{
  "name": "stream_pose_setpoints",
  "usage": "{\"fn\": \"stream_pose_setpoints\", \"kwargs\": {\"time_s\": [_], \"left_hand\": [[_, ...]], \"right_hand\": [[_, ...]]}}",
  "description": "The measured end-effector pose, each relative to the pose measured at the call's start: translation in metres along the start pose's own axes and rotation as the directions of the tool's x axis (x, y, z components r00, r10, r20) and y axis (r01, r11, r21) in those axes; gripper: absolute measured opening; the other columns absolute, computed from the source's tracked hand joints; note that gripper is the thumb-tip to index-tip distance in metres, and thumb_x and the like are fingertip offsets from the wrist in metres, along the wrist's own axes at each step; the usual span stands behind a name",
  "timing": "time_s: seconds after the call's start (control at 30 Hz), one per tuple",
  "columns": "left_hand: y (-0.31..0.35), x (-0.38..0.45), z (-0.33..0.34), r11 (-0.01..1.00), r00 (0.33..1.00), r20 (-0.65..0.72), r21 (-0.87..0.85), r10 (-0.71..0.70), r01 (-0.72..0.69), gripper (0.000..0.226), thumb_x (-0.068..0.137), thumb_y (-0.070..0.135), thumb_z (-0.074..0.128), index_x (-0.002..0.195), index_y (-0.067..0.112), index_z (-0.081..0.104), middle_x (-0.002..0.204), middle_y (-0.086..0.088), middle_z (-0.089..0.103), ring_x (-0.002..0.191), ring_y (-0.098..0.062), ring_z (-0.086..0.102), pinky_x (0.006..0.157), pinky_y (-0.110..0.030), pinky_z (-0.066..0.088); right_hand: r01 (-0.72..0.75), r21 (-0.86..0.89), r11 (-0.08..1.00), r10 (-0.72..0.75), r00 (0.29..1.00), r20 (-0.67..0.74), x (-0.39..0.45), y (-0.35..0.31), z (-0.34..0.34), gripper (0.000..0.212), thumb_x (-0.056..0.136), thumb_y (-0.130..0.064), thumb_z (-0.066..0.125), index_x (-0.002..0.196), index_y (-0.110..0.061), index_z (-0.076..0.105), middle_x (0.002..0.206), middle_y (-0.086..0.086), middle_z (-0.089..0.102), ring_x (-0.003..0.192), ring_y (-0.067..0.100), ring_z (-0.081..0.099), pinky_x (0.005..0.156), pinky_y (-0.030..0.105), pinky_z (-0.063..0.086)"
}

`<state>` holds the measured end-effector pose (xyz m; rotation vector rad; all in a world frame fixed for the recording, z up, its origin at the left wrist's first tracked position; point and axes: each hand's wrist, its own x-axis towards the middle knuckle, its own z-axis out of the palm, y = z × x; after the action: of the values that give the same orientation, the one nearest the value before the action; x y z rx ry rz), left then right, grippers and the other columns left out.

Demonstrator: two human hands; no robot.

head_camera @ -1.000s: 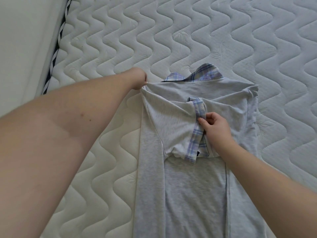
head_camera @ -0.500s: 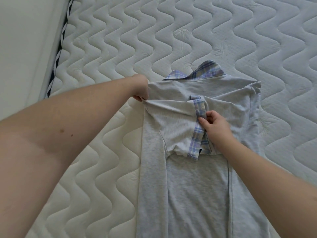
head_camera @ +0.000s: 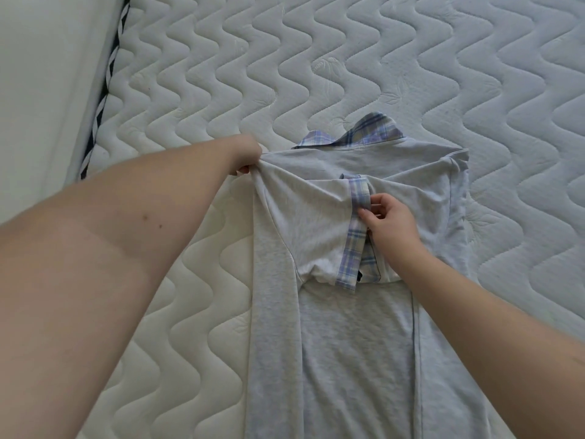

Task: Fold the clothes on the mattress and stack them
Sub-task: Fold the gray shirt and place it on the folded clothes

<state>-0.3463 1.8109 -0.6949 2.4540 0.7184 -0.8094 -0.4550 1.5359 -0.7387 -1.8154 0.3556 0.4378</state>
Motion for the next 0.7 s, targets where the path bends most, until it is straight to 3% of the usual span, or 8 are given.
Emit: {"fn": "stream_pose_setpoints", "kwargs": {"time_s": [0.07,0.17,0.23,0.3,0.37,0.53,0.63,0.7], "left_hand": [[-0.001,0.006,0.01,0.971,0.998,-0.049,-0.236,-0.041,0.028,0.024,0.1,0.02,0.038,0.096,0.006,0.057,0.088,-0.01,0.061,0.068,-0.022,0.054,0.074,-0.036,0.051],[-0.012,0.011,0.025,0.915,0.993,-0.106,-0.403,-0.056,0.008,0.047,0.098,0.046,0.033,0.122,0.01,0.053,0.116,-0.014,0.061,0.093,-0.03,0.059,0.088,-0.039,0.049],[-0.026,0.006,0.03,0.939,0.98,-0.141,-0.296,0.139,-0.176,0.043,0.096,0.055,0.043,0.119,0.02,0.052,0.105,-0.01,0.061,0.089,-0.026,0.06,0.08,-0.036,0.051],[-0.04,0.003,0.029,0.924,0.944,-0.071,-0.191,0.323,-0.331,0.026,0.092,0.048,0.059,0.109,0.028,0.055,0.088,-0.002,0.057,0.072,-0.018,0.055,0.068,-0.031,0.05],[-0.049,-0.001,0.026,0.903,0.909,-0.007,-0.116,0.417,-0.415,0.025,0.087,0.039,0.07,0.107,0.031,0.058,0.087,-0.001,0.056,0.069,-0.017,0.055,0.069,-0.03,0.051],[-0.053,-0.003,0.017,0.882,0.881,-0.052,-0.013,0.47,-0.471,0.018,0.086,0.018,0.072,0.1,0.023,0.062,0.088,0.0,0.06,0.064,-0.009,0.057,0.054,-0.005,0.04],[-0.05,-0.003,0.017,0.9,0.887,-0.167,0.001,0.431,-0.437,0.005,0.09,0.015,0.067,0.094,0.017,0.064,0.073,-0.001,0.063,0.059,-0.008,0.058,0.05,-0.003,0.036],[-0.047,-0.006,0.021,0.906,0.884,-0.216,0.003,0.414,-0.423,0.003,0.092,0.015,0.064,0.094,0.017,0.063,0.081,-0.003,0.064,0.067,-0.014,0.057,0.057,-0.009,0.038]], "right_hand": [[-0.02,0.043,0.999,0.019,1.0,0.024,0.001,0.001,0.0,0.017,0.094,-0.017,0.063,0.108,-0.027,0.062,0.103,-0.006,0.068,0.092,0.011,0.067,0.08,0.039,0.059],[-0.022,0.103,0.994,0.025,0.999,-0.029,0.005,0.0,-0.001,0.042,0.091,-0.028,0.067,0.129,-0.028,0.05,0.117,-0.008,0.062,0.102,0.01,0.062,0.075,0.032,0.056],[0.006,0.105,0.994,0.003,0.997,-0.08,0.011,-0.002,-0.003,0.047,0.092,-0.03,0.066,0.134,-0.031,0.045,0.12,-0.009,0.06,0.105,0.013,0.061,0.079,0.033,0.055],[0.055,0.049,0.997,-0.052,0.997,-0.053,0.016,-0.007,-0.002,0.047,0.093,-0.029,0.064,0.136,-0.033,0.045,0.12,-0.008,0.058,0.102,0.008,0.059,0.078,0.023,0.05],[0.099,-0.075,0.992,-0.098,0.995,0.025,0.022,-0.012,-0.001,0.045,0.093,-0.027,0.066,0.134,-0.031,0.05,0.114,-0.008,0.057,0.095,0.005,0.057,0.073,0.015,0.044],[0.124,-0.225,0.966,-0.137,0.989,-0.045,0.03,-0.023,-0.001,0.014,0.09,-0.03,0.069,0.101,-0.021,0.066,0.084,-0.01,0.061,0.075,0.006,0.057,0.061,0.017,0.042],[0.152,-0.221,0.963,-0.186,0.972,-0.141,0.032,-0.028,-0.002,0.015,0.089,-0.034,0.069,0.094,-0.02,0.065,0.081,-0.012,0.06,0.071,0.001,0.055,0.061,0.016,0.041],[0.132,-0.207,0.969,-0.172,0.967,-0.186,0.03,-0.029,-0.003,0.016,0.089,-0.036,0.068,0.091,-0.021,0.065,0.08,-0.012,0.062,0.072,0.002,0.057,0.062,0.018,0.045]]}}
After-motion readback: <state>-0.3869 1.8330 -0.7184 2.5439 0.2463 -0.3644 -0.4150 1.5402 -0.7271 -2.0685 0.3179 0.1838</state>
